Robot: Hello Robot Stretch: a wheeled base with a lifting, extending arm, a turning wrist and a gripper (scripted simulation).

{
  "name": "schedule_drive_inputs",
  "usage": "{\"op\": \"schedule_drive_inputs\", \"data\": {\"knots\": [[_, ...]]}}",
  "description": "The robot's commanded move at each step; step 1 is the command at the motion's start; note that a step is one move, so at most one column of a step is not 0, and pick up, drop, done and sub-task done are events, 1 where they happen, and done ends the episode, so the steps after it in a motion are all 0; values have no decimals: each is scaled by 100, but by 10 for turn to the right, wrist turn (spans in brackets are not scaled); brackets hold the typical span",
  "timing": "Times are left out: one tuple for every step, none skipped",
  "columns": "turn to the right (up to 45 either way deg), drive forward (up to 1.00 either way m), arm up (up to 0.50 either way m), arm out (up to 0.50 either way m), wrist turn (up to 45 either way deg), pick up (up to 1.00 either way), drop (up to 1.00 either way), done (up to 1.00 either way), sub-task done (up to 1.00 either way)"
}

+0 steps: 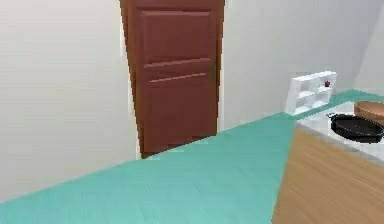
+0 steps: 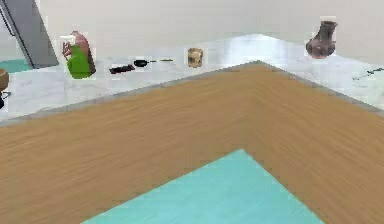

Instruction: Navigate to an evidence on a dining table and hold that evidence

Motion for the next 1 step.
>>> {"op": "schedule_drive_inputs", "data": {"knots": [[-450,0,0,0,0,0,0,0,0]]}}
